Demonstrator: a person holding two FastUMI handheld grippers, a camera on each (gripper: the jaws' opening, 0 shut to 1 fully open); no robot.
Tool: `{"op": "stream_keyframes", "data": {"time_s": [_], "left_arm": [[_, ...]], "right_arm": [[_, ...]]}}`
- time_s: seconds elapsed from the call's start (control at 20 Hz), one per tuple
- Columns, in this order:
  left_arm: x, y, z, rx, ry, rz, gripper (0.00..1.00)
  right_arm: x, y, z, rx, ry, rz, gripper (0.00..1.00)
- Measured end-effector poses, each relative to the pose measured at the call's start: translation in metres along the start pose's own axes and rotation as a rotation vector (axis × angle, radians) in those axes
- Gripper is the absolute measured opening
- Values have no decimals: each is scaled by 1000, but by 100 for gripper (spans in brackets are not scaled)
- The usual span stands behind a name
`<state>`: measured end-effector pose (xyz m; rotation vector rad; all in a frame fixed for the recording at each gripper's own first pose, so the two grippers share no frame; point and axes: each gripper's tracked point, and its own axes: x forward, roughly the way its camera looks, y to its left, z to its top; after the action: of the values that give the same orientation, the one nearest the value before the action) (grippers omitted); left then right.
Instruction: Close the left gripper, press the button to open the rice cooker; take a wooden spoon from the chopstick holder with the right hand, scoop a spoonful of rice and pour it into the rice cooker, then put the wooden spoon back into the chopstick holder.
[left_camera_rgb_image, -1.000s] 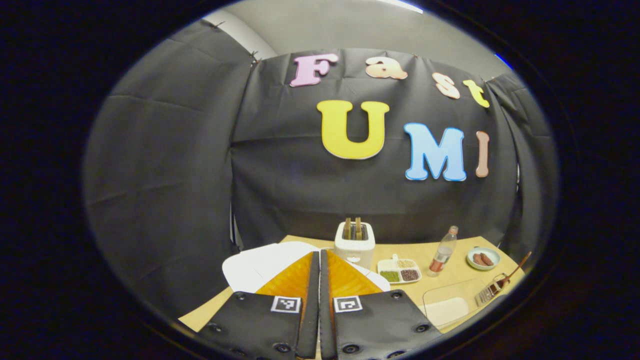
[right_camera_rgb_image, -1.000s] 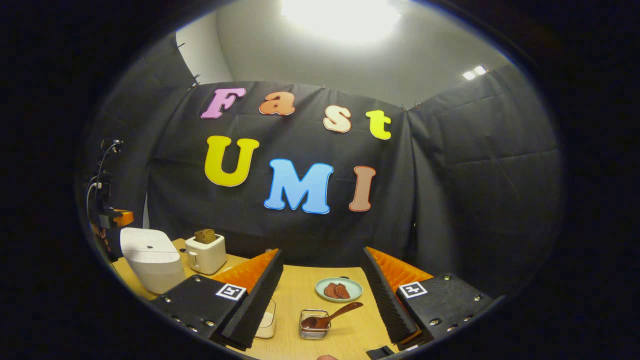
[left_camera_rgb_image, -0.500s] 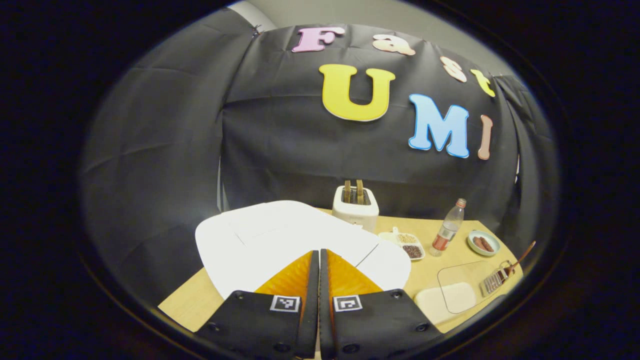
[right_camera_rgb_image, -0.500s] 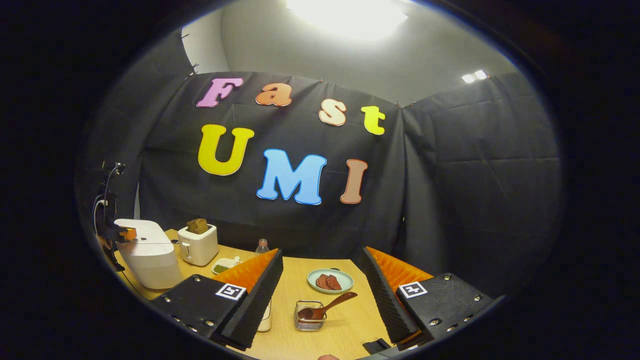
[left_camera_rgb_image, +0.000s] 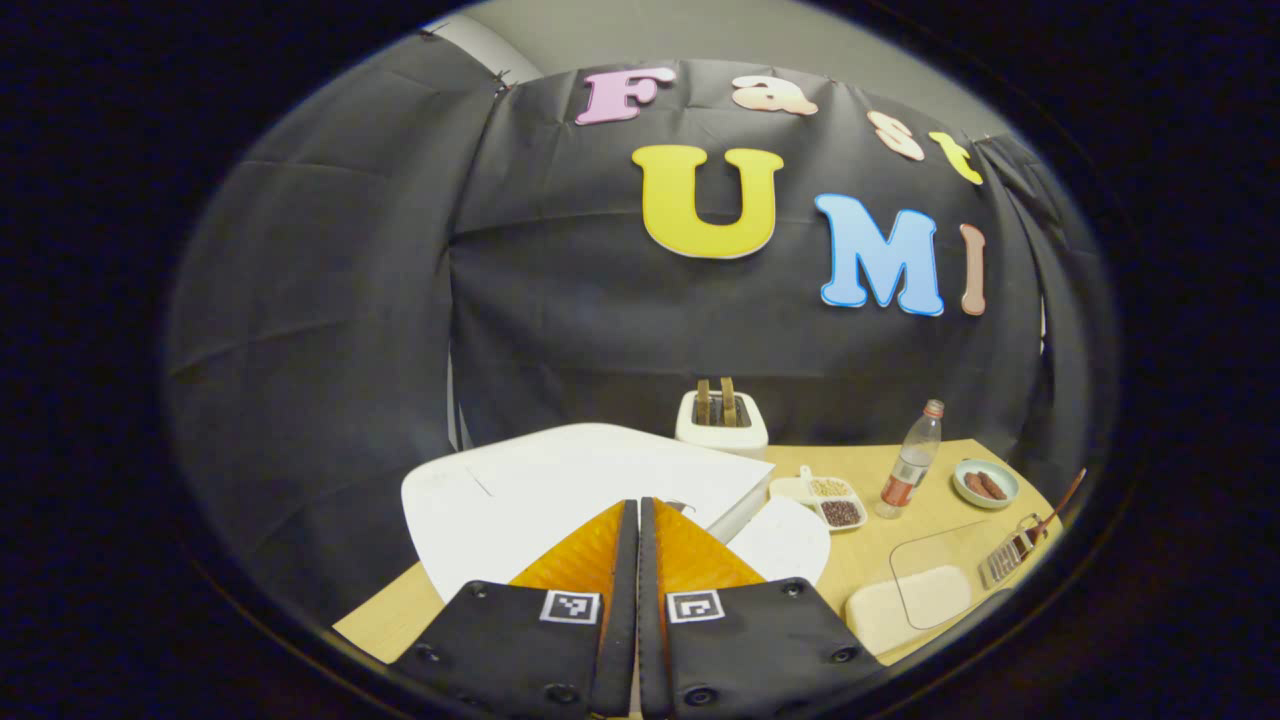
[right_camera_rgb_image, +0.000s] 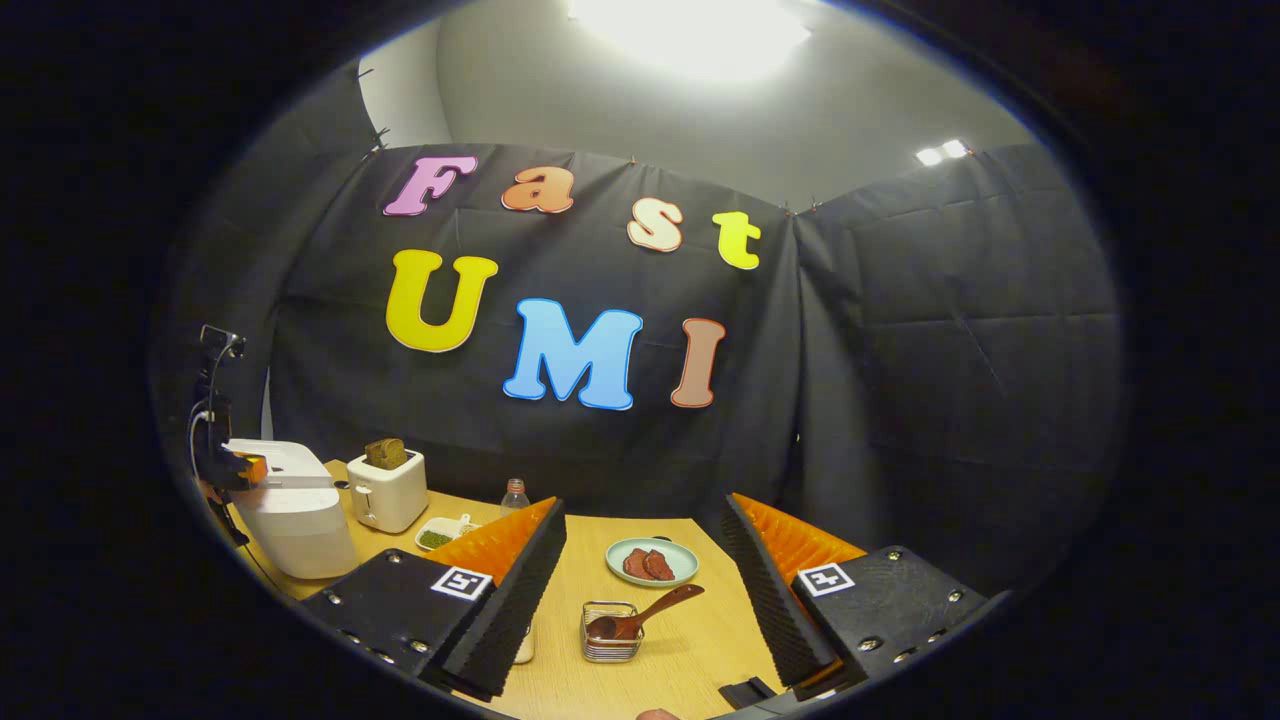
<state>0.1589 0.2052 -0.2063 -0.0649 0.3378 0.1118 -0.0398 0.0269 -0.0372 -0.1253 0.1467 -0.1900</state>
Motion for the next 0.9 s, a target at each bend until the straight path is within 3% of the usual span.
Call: {"op": "stream_keyframes", "data": {"time_s": [0.3, 0.55, 0.65, 0.7, 0.8, 0.9], "left_arm": [[-25, 16, 76, -2, -163, 80, 11], [-68, -7, 114, -18, -251, 68, 13], [-89, -28, 126, -21, -277, 48, 34], [-96, -36, 130, -19, -288, 38, 53], [-113, -55, 138, -13, -309, 20, 78], [-131, -71, 147, -13, -330, 3, 98]], "right_arm": [[14, -12, -5, 30, -4, 26, 95], [38, -27, -12, 68, -8, 54, 95], [50, -34, -17, 82, -7, 60, 95], [56, -37, -22, 86, -4, 63, 95], [69, -41, -31, 104, 9, 73, 95], [81, -46, -44, 133, 33, 82, 95]]}}
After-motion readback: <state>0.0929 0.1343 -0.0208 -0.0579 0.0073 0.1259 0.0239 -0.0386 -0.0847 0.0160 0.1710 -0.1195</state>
